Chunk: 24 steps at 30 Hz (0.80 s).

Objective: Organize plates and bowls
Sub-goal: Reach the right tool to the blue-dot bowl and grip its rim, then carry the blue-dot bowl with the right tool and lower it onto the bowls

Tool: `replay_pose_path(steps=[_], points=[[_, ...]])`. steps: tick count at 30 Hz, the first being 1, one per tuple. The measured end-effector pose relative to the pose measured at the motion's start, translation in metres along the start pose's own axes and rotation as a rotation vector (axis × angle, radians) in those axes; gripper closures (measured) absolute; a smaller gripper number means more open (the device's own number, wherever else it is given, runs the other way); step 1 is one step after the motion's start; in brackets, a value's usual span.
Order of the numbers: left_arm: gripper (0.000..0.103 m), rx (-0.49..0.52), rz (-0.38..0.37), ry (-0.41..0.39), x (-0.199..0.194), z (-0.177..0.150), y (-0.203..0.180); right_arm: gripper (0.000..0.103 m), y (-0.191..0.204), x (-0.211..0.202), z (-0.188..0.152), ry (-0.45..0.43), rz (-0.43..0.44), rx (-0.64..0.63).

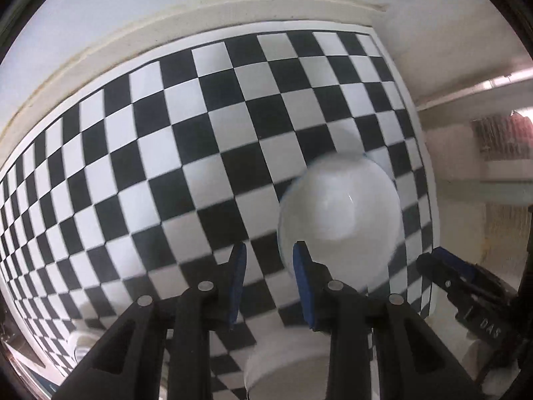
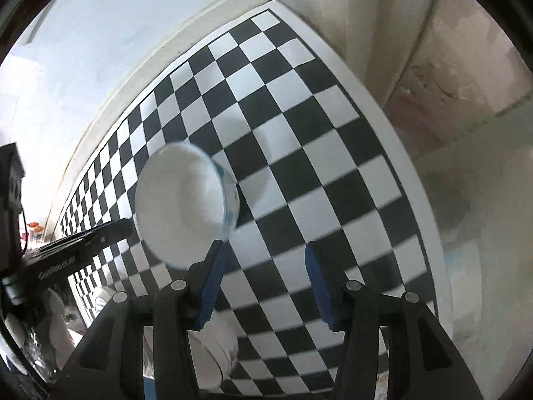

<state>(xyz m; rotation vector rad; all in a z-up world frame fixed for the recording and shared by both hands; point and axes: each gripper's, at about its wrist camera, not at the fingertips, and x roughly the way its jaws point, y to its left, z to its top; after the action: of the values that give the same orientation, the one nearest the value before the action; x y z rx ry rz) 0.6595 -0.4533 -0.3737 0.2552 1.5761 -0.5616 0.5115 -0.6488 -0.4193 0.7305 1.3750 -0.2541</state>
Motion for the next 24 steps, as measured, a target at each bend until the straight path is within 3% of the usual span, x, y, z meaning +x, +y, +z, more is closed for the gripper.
replay_pose_path(steps=[8, 12, 14, 16, 21, 24], points=[[0.076, -0.004, -0.087, 0.069, 0.031, 0.026, 0.001, 0.051, 0.012, 0.044, 0.021, 0.071, 0.052, 0.007], [0.077, 0.029, -0.086, 0.088, 0.042, 0.028, -0.003, 0.052, 0.016, 0.063, 0.024, 0.110, 0.067, 0.016], [0.077, 0.041, -0.110, 0.088, 0.047, 0.028, -0.007, 0.058, 0.018, 0.071, 0.025, 0.122, 0.074, 0.021], [0.078, 0.073, -0.119, 0.064, 0.046, 0.026, -0.011, 0.078, 0.020, 0.078, 0.026, 0.144, 0.090, 0.028], [0.078, 0.099, -0.103, 0.056, 0.045, 0.018, -0.015, 0.090, 0.018, 0.080, 0.025, 0.135, 0.067, 0.047], [0.078, 0.105, -0.095, 0.048, 0.040, 0.012, -0.016, 0.091, 0.016, 0.078, 0.021, 0.144, 0.067, 0.040]])
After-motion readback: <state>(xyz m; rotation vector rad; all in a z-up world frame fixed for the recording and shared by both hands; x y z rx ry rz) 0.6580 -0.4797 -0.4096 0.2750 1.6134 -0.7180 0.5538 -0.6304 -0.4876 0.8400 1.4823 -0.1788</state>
